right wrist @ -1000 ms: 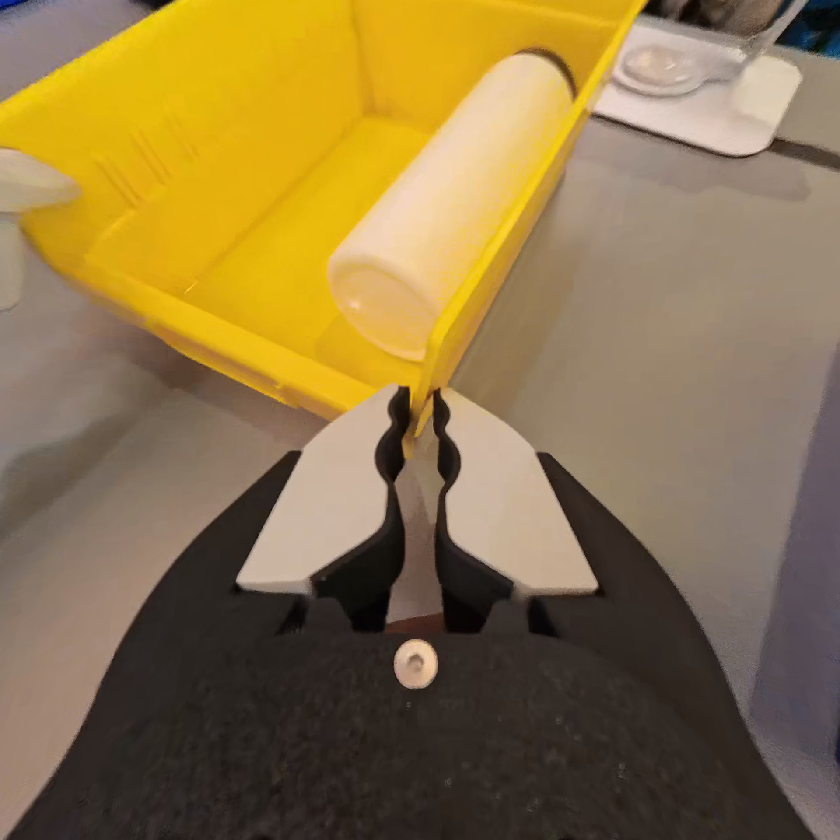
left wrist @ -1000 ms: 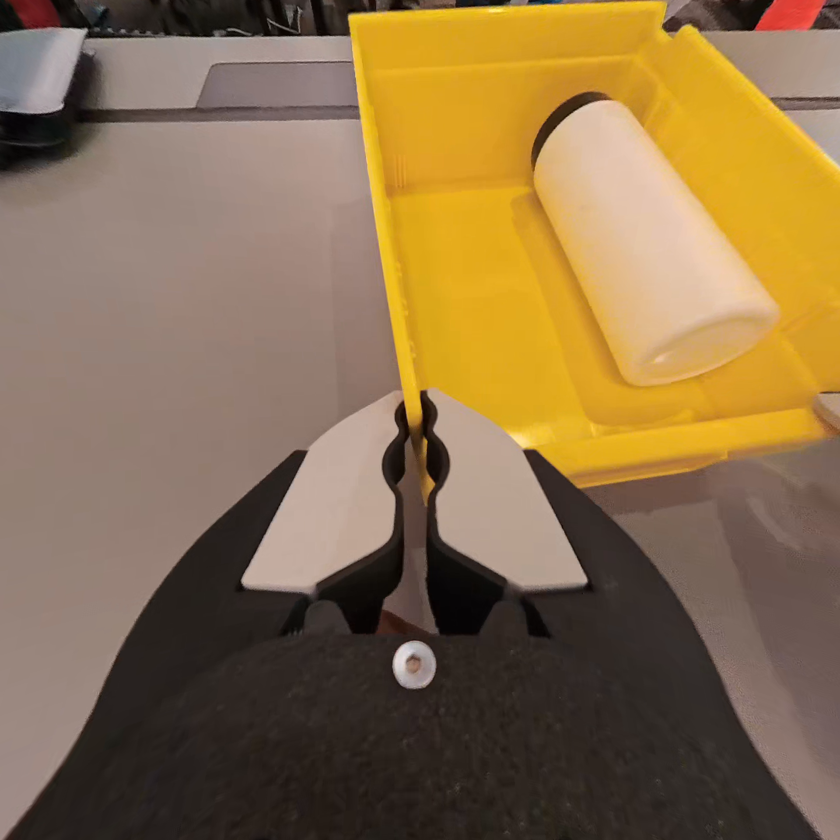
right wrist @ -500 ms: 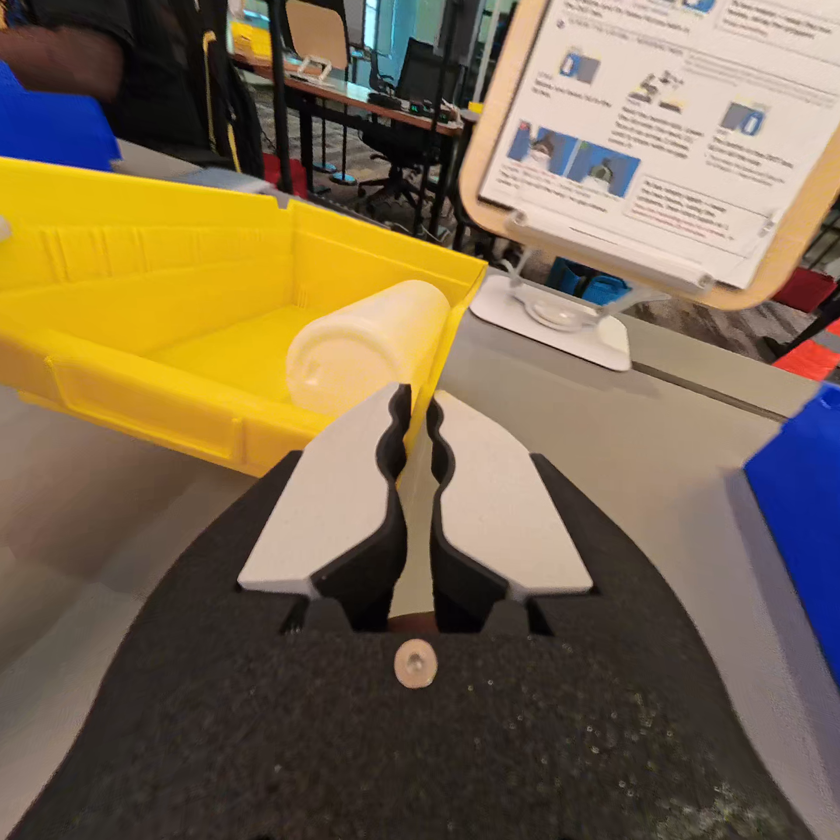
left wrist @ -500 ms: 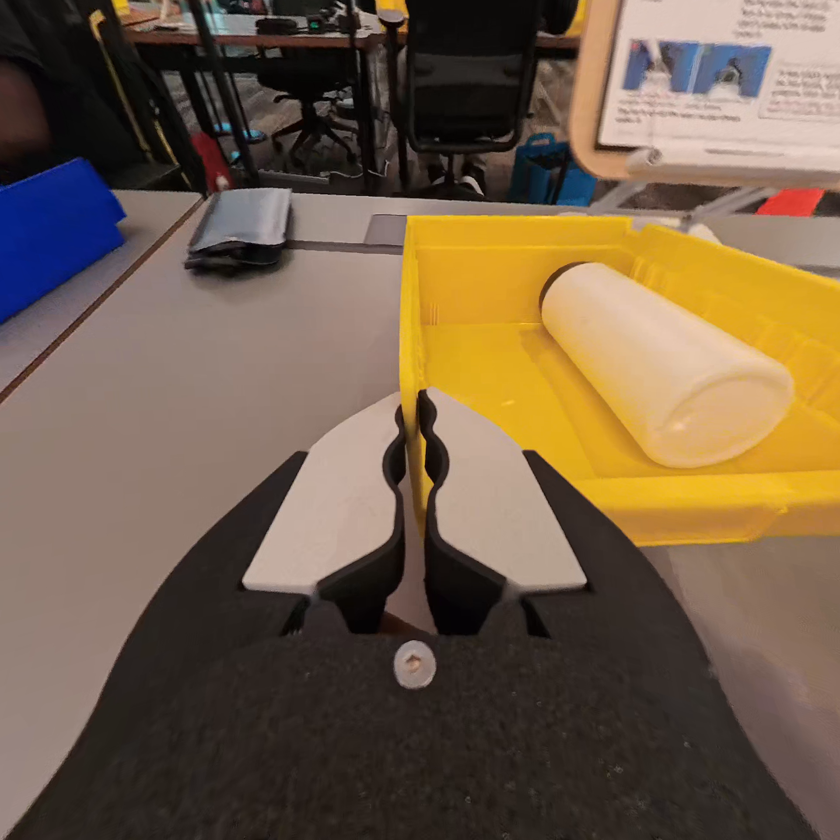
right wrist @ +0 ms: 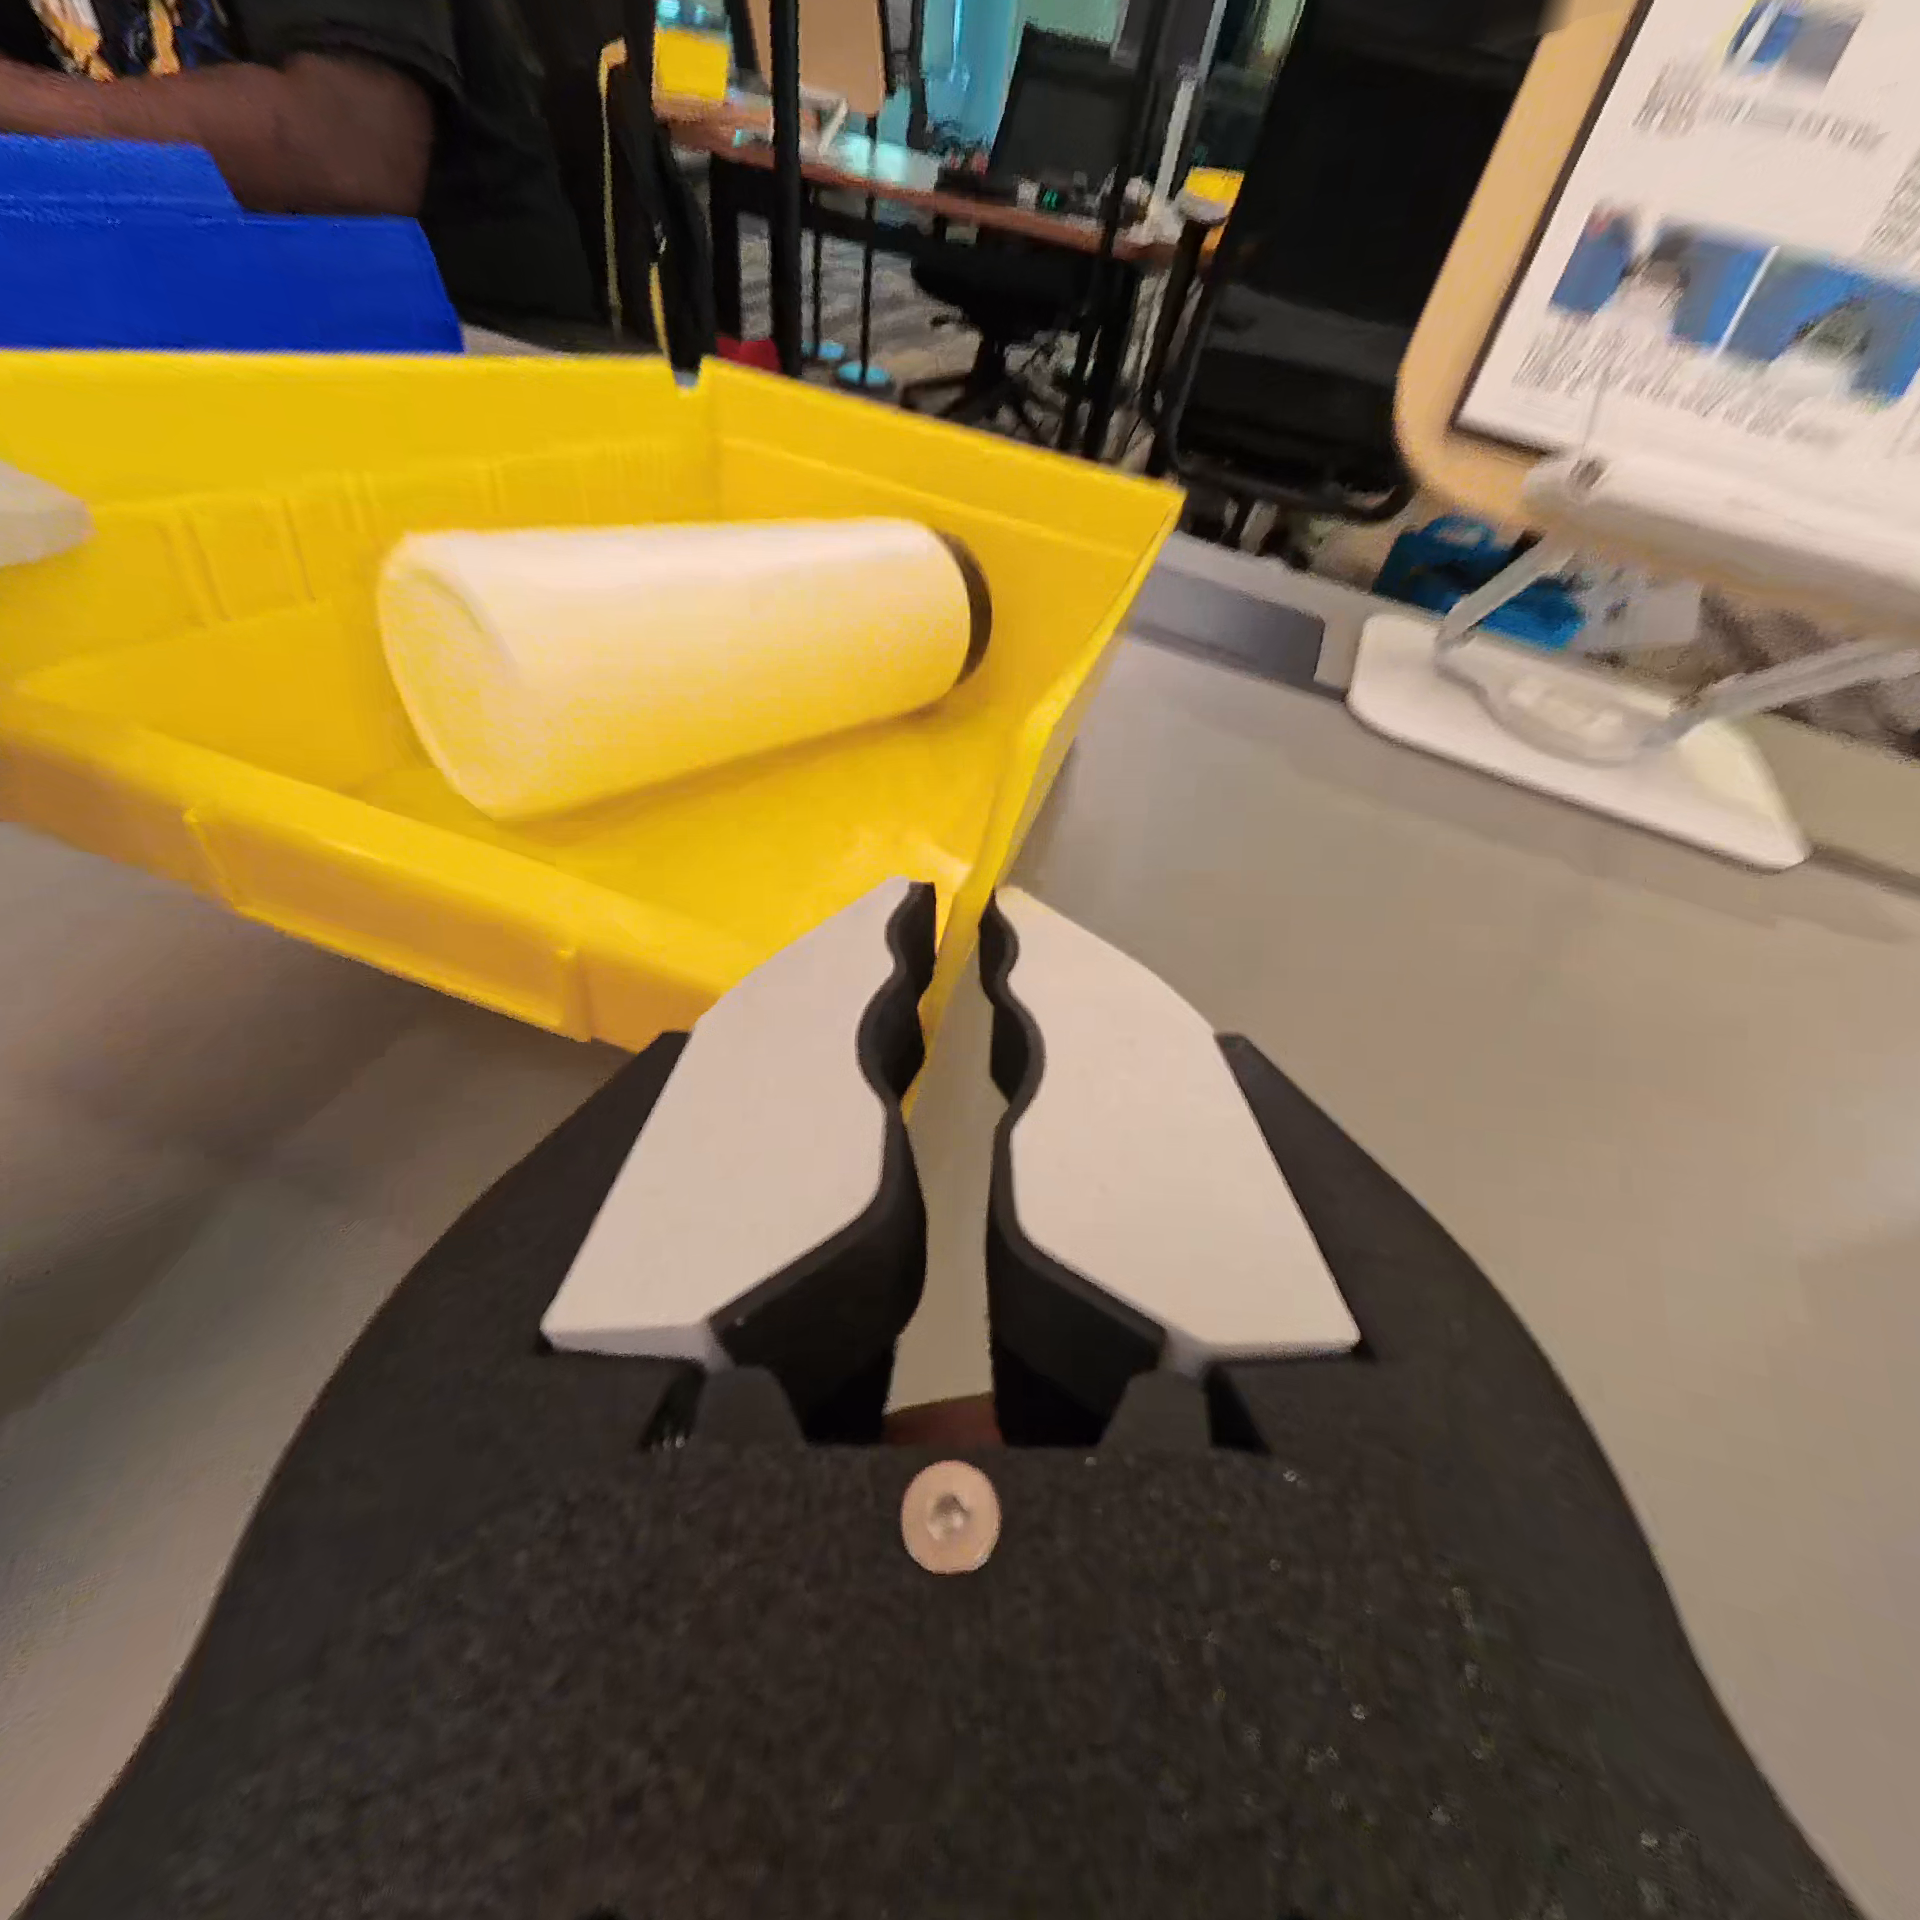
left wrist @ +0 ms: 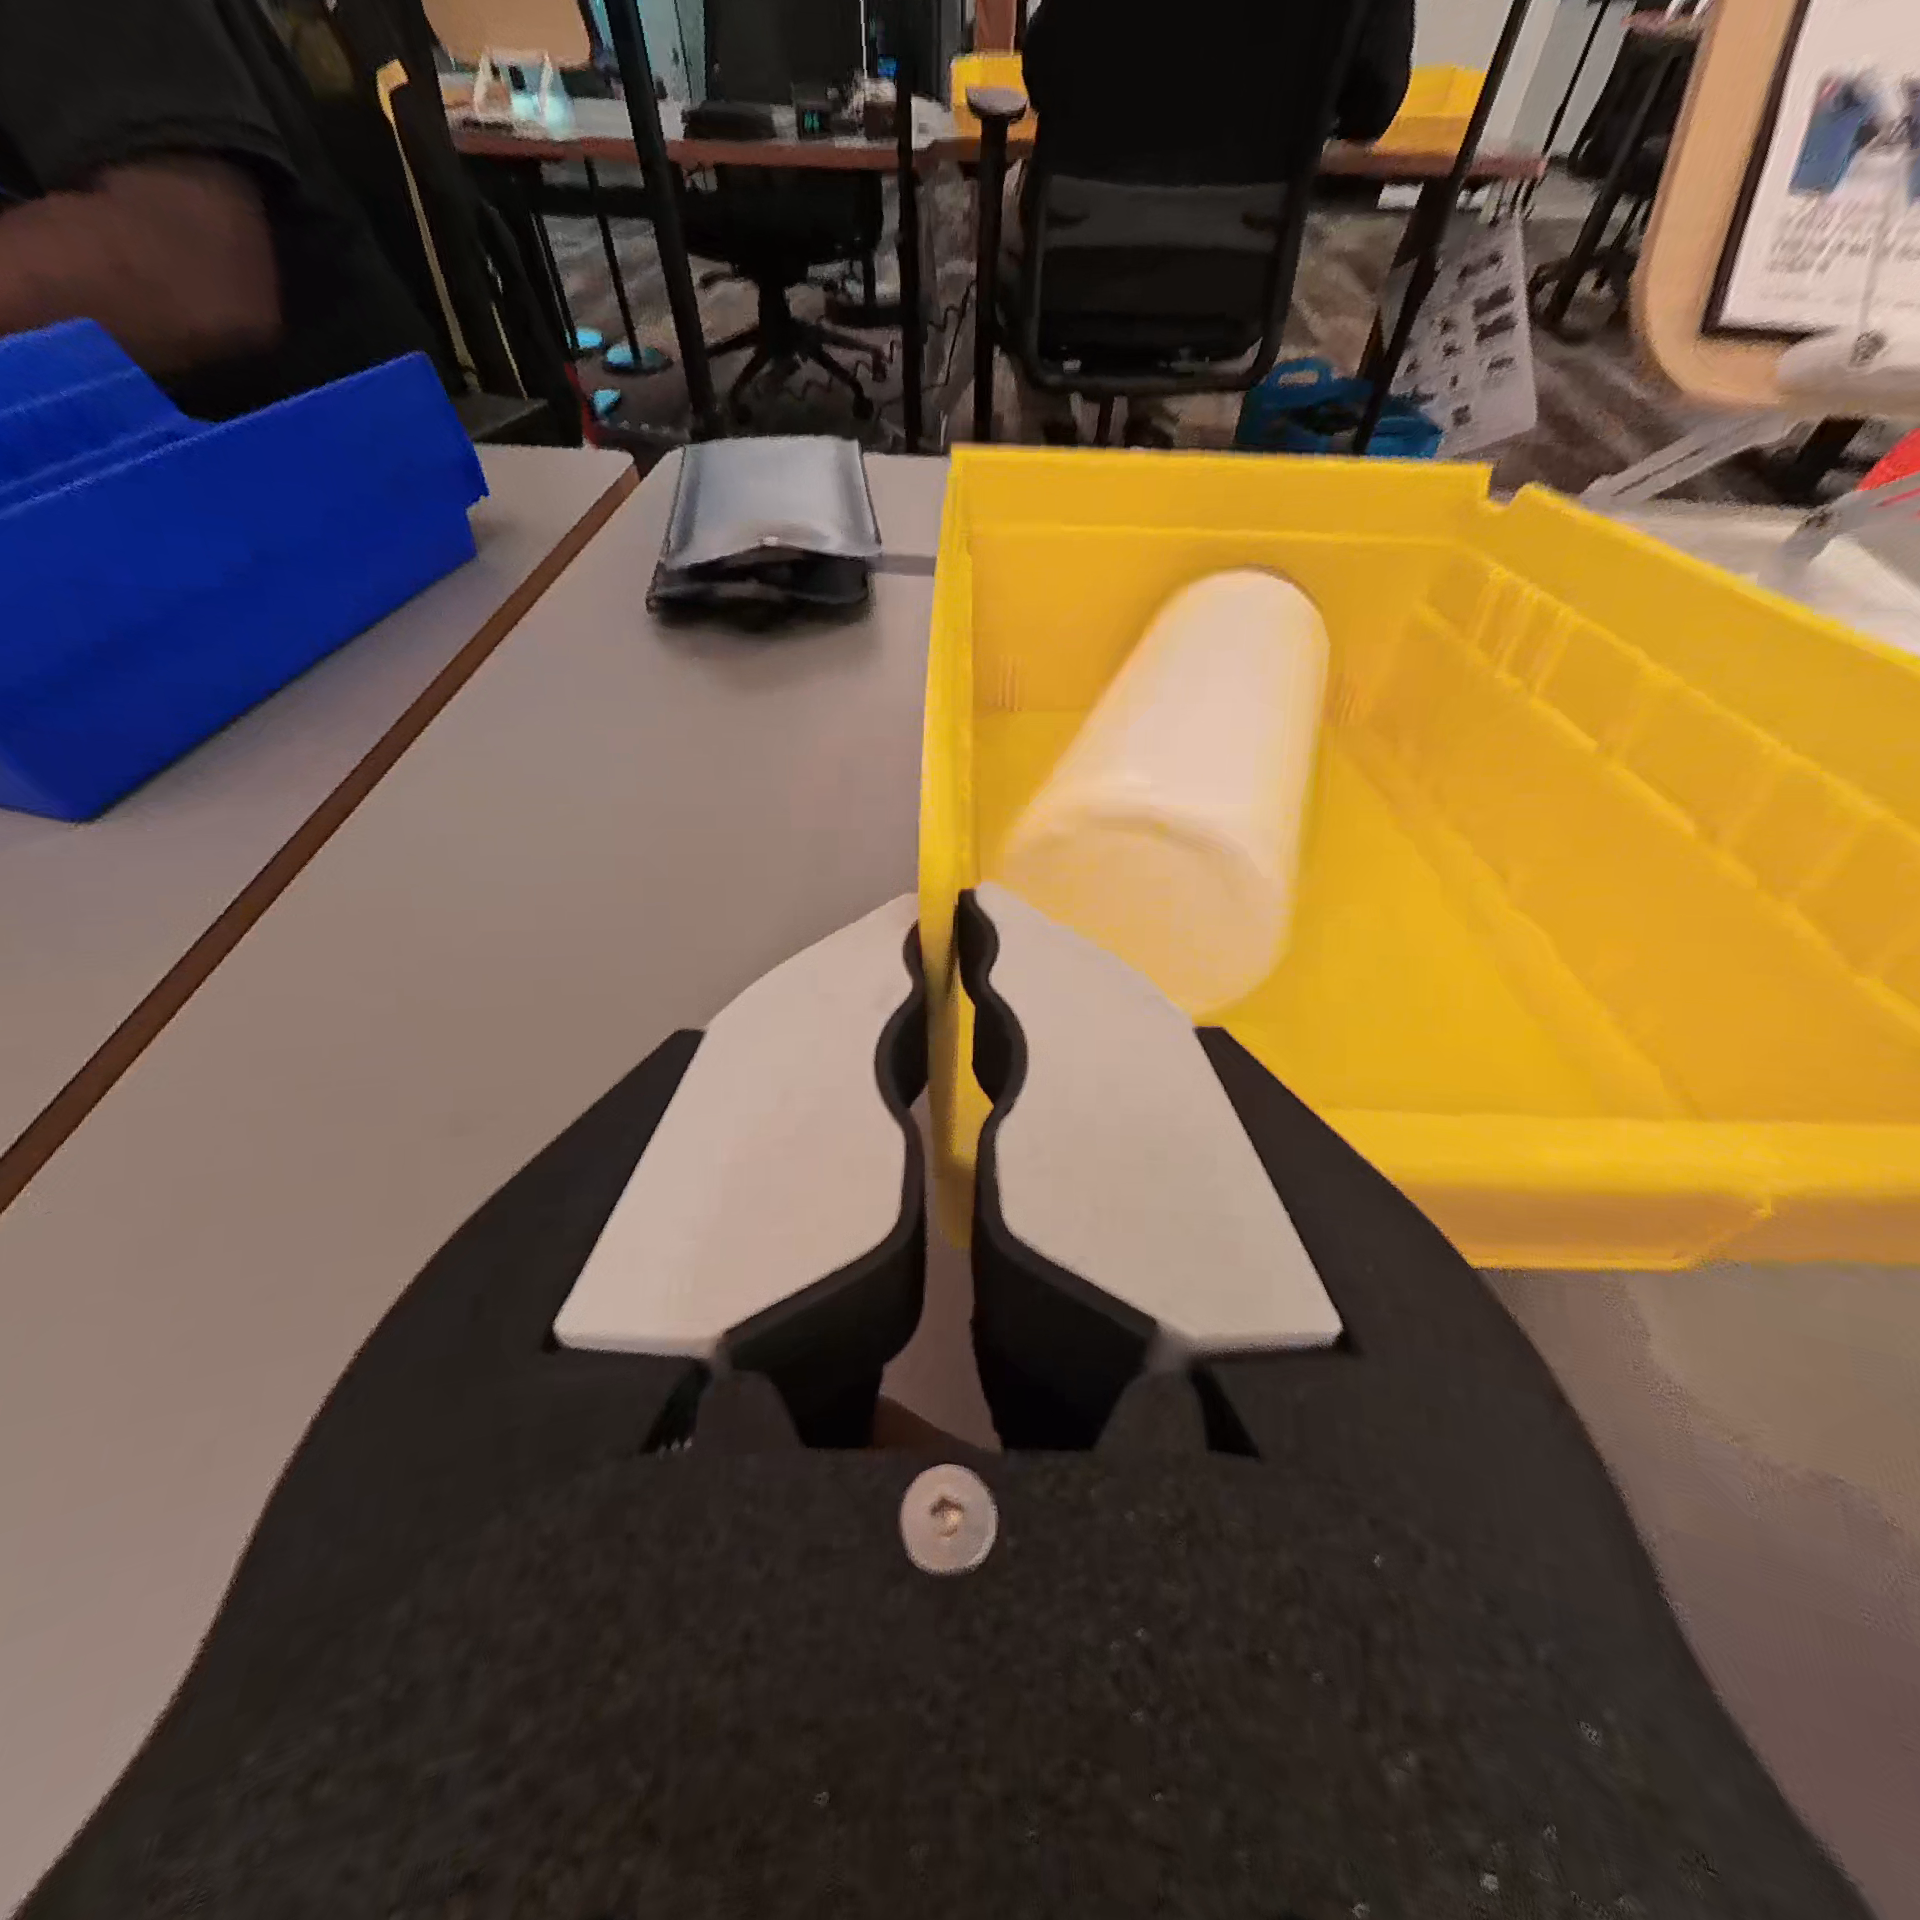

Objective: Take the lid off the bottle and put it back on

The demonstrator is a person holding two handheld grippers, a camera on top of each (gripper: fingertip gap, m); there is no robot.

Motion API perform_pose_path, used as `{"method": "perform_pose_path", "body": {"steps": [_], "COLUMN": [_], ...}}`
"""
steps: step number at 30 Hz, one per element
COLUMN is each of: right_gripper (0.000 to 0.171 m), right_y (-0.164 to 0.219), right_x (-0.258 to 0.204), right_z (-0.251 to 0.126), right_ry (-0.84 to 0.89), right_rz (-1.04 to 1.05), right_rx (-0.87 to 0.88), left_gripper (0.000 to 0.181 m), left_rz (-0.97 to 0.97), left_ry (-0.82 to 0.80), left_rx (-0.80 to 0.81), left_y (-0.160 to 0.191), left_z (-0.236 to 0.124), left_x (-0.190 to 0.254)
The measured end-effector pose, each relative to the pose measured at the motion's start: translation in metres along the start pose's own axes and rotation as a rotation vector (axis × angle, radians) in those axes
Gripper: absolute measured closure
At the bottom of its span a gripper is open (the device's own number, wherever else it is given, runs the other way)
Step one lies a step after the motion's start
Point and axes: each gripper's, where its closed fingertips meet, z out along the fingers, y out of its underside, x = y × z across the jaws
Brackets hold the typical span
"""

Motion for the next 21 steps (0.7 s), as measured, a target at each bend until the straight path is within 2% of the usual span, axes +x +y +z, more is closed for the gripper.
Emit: {"method": "perform_pose_path", "body": {"steps": [4,8,11,12,13,15,17,19,21], "right_gripper": [0.162,0.159,0.157,0.147,0.14,0.14,0.14,0.139,0.138], "right_y": [0.034,0.04,0.038,0.036,0.034,0.029,0.019,0.015,0.017], "right_x": [-0.009,-0.011,-0.004,0.004,0.014,0.042,0.082,0.136,0.197], "right_z": [0.005,0.001,-0.016,-0.026,-0.038,-0.065,-0.09,-0.112,-0.134], "right_ry": [-0.111,-0.236,-0.366,-0.401,-0.445,-0.518,-0.544,-0.506,-0.41], "right_rz": [0.009,0.005,0.016,0.016,0.02,0.034,0.076,0.107,0.138], "right_rx": [-0.15,-0.205,-0.276,-0.294,-0.299,-0.293,-0.214,-0.123,-0.039], "left_gripper": [0.179,0.179,0.16,0.158,0.156,0.151,0.148,0.145,0.139], "left_rz": [-0.03,-0.142,-0.16,-0.162,-0.161,-0.116,-0.052,-0.045,-0.073], "left_ry": [-0.002,0.025,0.019,0.009,-0.003,-0.045,-0.088,-0.046,0.051], "left_rx": [-0.165,-0.193,-0.194,-0.181,-0.152,-0.078,0.0,0.019,0.02], "left_y": [0.035,0.039,0.037,0.033,0.026,0.01,-0.006,-0.015,-0.019], "left_z": [0.007,0.001,-0.007,-0.013,-0.019,-0.032,-0.044,-0.055,-0.066], "left_x": [-0.002,0.001,0.001,0.0,-0.001,-0.007,-0.013,-0.004,0.024]}}
